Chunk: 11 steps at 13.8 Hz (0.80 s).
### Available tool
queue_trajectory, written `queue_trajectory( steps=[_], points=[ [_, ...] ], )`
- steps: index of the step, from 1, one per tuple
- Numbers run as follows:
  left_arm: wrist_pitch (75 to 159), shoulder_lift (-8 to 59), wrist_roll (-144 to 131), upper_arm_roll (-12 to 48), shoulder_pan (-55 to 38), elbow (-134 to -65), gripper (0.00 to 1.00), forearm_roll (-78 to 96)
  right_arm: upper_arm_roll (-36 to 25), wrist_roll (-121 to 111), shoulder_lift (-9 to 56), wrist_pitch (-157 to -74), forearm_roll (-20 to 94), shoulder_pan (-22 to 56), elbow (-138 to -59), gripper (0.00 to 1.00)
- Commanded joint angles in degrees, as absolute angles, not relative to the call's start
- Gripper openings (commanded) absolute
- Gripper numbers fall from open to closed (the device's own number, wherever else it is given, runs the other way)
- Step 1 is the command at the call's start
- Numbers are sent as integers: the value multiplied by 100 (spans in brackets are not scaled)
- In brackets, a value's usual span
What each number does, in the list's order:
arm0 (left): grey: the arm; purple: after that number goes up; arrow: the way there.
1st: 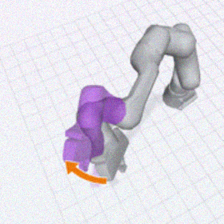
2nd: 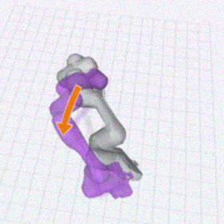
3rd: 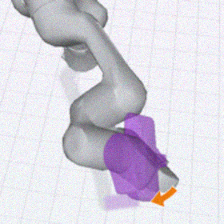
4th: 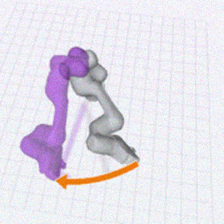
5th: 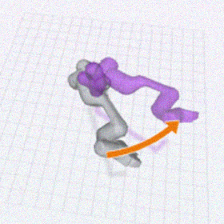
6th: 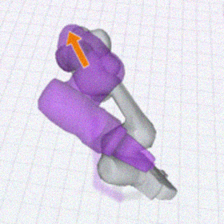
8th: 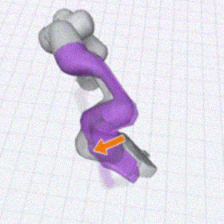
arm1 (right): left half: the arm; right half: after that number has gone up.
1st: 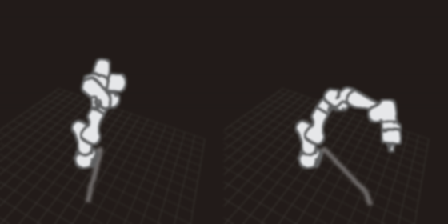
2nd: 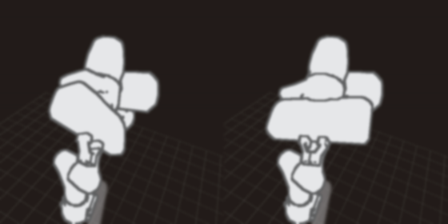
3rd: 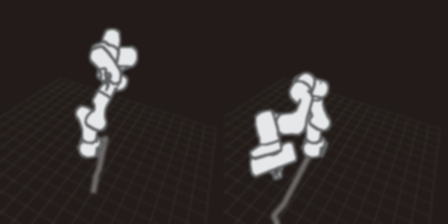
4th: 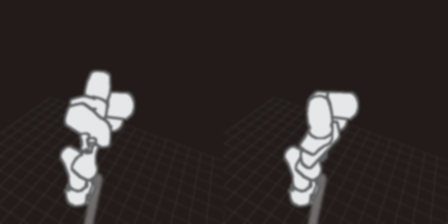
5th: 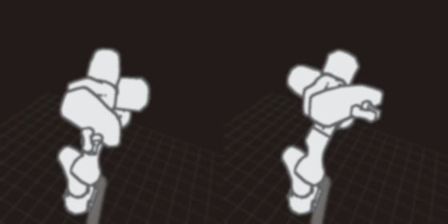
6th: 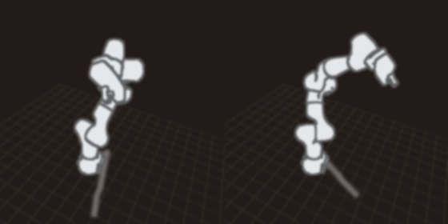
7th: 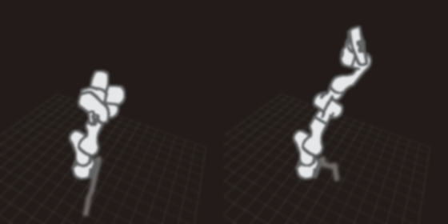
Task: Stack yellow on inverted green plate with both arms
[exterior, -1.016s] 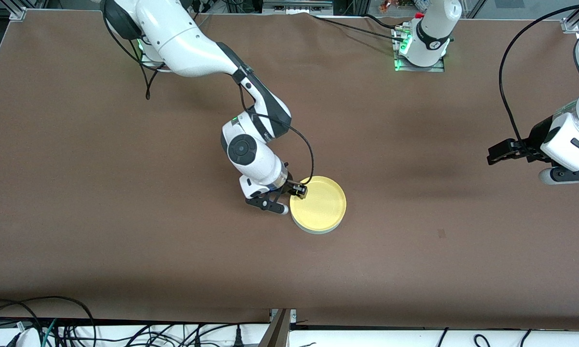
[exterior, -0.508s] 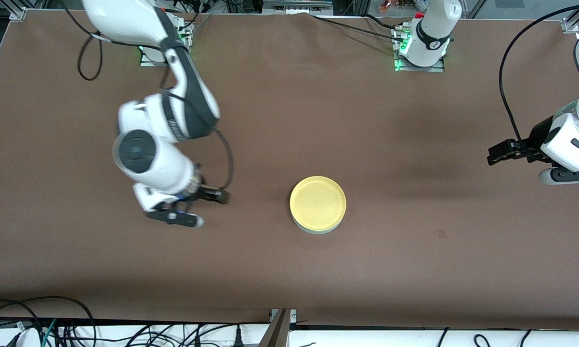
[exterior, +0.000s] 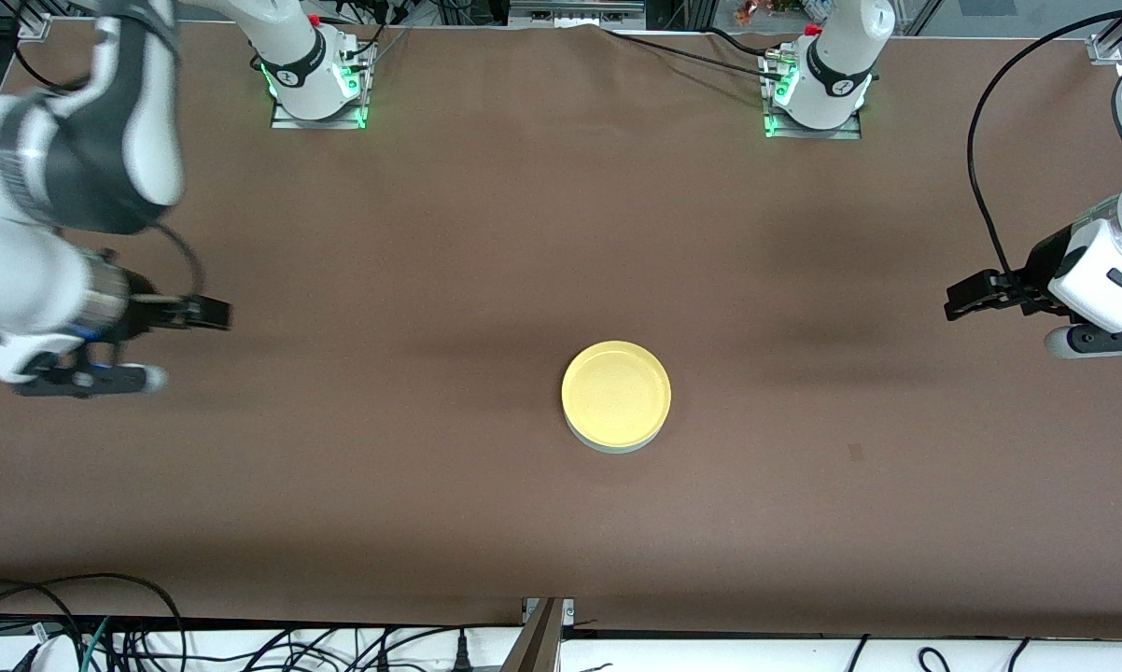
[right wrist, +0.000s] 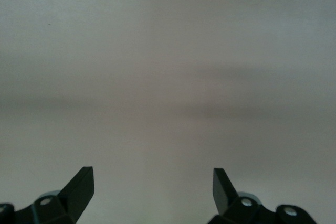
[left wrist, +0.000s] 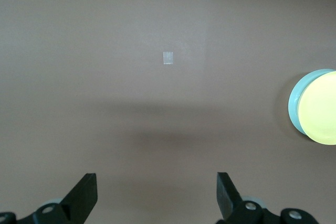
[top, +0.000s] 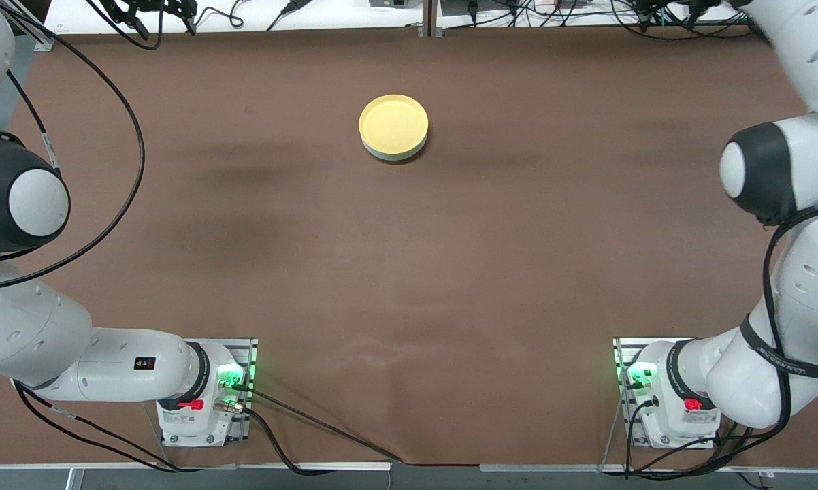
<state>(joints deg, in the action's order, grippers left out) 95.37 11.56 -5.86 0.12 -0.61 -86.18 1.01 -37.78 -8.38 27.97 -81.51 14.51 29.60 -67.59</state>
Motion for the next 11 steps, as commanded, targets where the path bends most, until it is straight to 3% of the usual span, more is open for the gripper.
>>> queue_trajectory(
  steps=[1,4,7,9,11],
  points=[
    [9457,1222,-475,18,-26,-8446,100,237,-2729,-1046,2164,-7947,910,2078,-6987,100],
    [9457,1222,-475,18,-26,-8446,100,237,-1340,-1072,1646,-7882,45,1085,-7468,100],
    [9457,1222,-475,18,-26,-8446,100,237,-100,-1002,776,-8987,-245,-111,-8837,100],
    [9457,1222,-475,26,-26,-8446,100,237,53,-993,362,-9438,-220,-386,-9507,100],
    [9457,1222,-475,18,-26,-8446,100,237,9,-1063,325,-9369,-220,-396,-9571,100]
  ],
)
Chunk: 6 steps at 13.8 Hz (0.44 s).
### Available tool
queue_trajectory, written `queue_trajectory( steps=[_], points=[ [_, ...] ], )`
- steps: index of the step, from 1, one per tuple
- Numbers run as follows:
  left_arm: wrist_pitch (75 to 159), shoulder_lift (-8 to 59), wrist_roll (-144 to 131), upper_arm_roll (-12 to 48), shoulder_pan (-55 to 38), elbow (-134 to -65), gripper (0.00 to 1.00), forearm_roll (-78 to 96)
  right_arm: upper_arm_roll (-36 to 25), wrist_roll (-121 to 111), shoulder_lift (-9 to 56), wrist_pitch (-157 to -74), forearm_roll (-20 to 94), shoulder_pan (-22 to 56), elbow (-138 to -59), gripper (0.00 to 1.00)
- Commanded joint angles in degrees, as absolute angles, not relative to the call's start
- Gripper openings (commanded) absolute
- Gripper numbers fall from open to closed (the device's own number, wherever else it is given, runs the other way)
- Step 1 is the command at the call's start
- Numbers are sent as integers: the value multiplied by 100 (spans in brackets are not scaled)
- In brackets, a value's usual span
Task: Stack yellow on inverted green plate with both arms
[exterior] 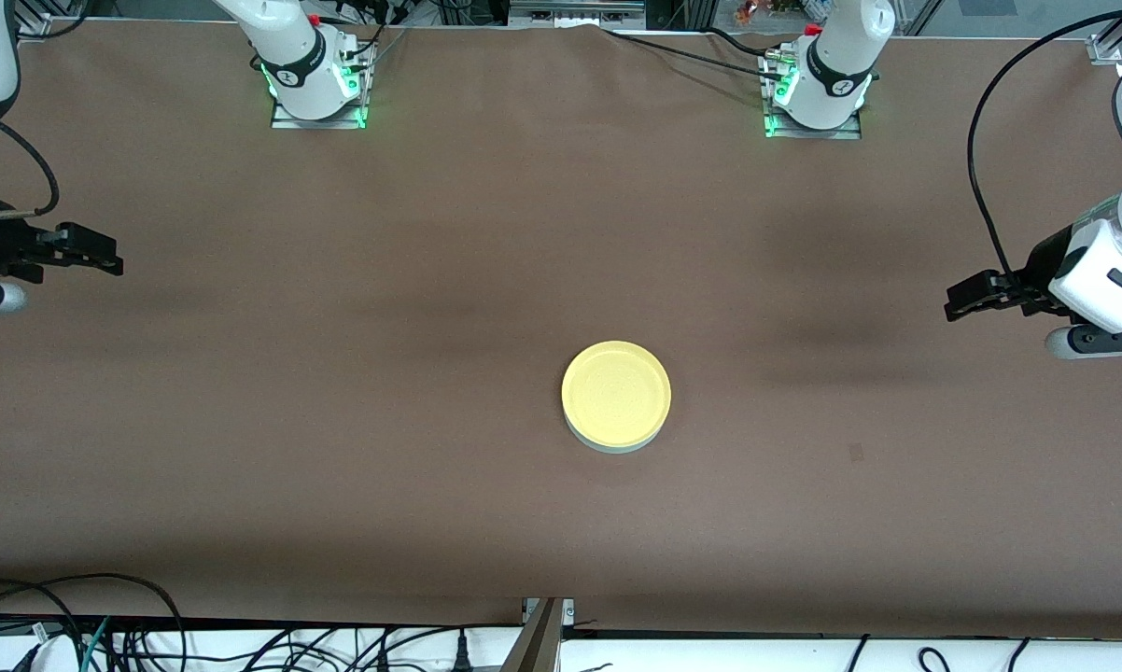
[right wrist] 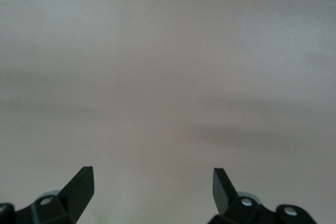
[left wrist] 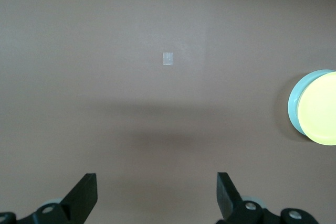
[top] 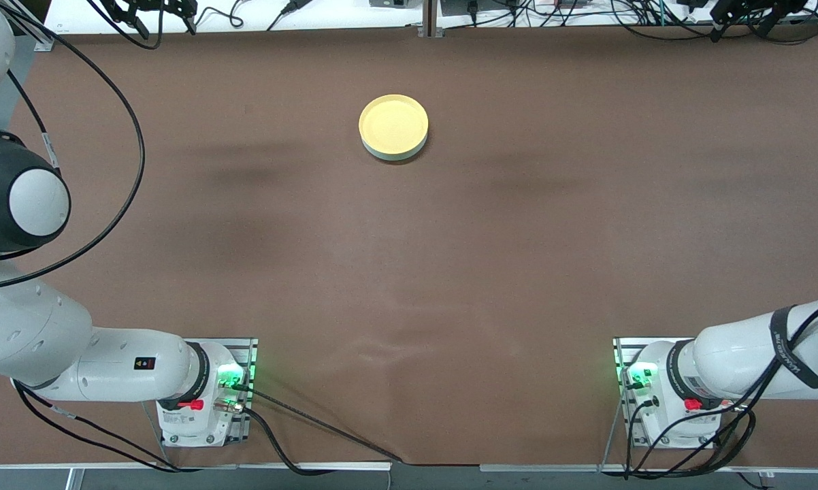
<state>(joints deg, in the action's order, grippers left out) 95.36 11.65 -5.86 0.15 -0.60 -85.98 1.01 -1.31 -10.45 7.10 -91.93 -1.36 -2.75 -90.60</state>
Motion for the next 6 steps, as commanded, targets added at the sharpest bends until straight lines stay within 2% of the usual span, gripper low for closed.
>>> queue_trajectory(
  steps=[1,6],
  points=[
    [9457,1222,-475,18,-18,-8446,100,237,-9,-1072,264,-9300,-220,-413,-9597,100],
    [9457,1222,-475,18,-18,-8446,100,237,-9,-1046,159,-9132,-237,-378,-9615,100]
  ],
)
